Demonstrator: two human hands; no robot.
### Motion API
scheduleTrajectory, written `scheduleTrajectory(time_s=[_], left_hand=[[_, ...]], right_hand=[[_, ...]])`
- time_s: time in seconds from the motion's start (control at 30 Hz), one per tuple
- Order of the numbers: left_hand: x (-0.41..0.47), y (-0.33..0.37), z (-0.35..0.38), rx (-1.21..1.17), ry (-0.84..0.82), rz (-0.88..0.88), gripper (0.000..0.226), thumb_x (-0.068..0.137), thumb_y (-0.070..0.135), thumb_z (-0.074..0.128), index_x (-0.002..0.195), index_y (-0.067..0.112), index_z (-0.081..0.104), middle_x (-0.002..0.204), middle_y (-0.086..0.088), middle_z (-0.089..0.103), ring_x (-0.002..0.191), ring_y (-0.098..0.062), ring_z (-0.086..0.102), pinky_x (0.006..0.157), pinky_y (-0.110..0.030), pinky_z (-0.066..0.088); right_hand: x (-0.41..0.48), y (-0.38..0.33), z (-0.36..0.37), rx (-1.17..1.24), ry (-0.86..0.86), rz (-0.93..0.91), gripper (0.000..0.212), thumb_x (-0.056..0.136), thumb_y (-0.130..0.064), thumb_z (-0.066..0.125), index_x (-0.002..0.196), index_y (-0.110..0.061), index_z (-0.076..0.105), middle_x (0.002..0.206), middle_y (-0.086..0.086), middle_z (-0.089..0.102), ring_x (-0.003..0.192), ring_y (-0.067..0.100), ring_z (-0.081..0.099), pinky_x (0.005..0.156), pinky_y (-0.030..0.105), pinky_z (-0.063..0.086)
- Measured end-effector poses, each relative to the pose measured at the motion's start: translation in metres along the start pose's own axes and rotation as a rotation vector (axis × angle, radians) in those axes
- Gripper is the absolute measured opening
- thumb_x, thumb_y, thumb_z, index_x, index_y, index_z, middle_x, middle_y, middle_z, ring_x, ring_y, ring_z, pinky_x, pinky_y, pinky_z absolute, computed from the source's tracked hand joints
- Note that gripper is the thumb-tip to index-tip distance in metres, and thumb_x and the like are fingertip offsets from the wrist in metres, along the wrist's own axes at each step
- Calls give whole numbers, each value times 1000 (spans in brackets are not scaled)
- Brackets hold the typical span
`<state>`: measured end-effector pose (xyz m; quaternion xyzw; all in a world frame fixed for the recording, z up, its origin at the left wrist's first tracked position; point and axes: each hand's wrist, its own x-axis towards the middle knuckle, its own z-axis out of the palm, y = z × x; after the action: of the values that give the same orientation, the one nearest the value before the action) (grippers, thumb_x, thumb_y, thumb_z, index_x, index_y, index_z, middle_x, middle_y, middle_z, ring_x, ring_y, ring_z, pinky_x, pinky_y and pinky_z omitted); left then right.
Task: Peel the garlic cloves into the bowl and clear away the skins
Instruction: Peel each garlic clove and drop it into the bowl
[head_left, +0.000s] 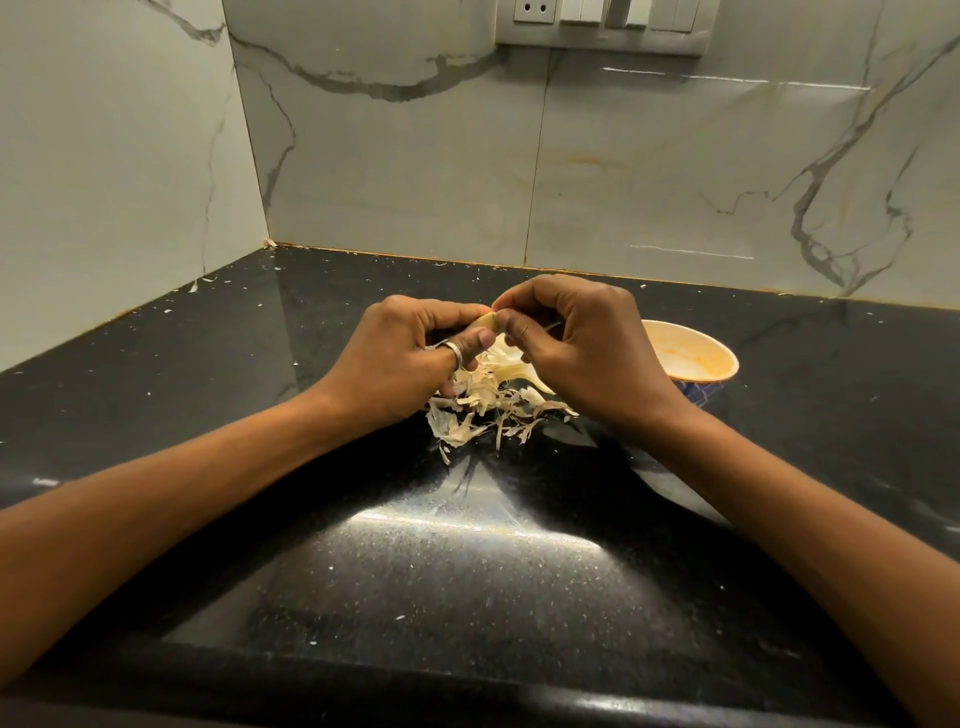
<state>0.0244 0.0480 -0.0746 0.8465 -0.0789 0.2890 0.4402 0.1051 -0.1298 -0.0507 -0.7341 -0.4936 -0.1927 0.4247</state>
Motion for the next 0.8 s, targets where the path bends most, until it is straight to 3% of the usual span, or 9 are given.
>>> scheduleTrajectory(time_s=[0.23, 0.37, 0.43, 0.63, 0.8], left_hand=[[0, 1, 0, -25, -19, -22, 27, 94, 19, 68, 121, 14, 73, 77, -7, 72, 56, -19, 62, 55, -28, 53], [0, 2, -1, -69, -38, -39, 28, 95, 17, 68, 122, 13, 72, 91, -13, 75, 72, -41, 68, 57, -29, 56], [0, 4, -2, -98, -47, -53, 27, 95, 15, 68, 122, 12, 71, 96, -16, 75, 78, -45, 67, 58, -27, 56], [-1, 13, 0, -205, -26, -130, 22, 89, 7, 72, 111, 6, 73, 95, -11, 77, 77, -14, 74, 59, -19, 56], [-2, 16, -1, -290, 10, -218, 22, 82, 6, 77, 102, 4, 69, 83, -8, 77, 77, -19, 76, 60, -21, 59]], right_hand=[[0, 2, 0, -24, -25, -27, 10, 96, -12, 66, 100, -9, 75, 83, 0, 72, 74, 15, 69, 68, 40, 58], [0, 2, 0, -4, -44, -9, 9, 97, -11, 65, 100, -11, 73, 82, 0, 71, 74, 17, 69, 68, 43, 58], [0, 2, -1, 25, -59, 11, 9, 98, -10, 64, 100, -11, 72, 82, 0, 71, 73, 17, 69, 68, 44, 57], [0, 3, -2, 42, -86, 61, 9, 100, -11, 61, 98, -11, 70, 81, -1, 71, 74, 16, 69, 70, 43, 58], [0, -1, -2, 38, -97, 83, 9, 101, -13, 60, 98, -13, 69, 80, -4, 70, 72, 13, 69, 69, 39, 58]])
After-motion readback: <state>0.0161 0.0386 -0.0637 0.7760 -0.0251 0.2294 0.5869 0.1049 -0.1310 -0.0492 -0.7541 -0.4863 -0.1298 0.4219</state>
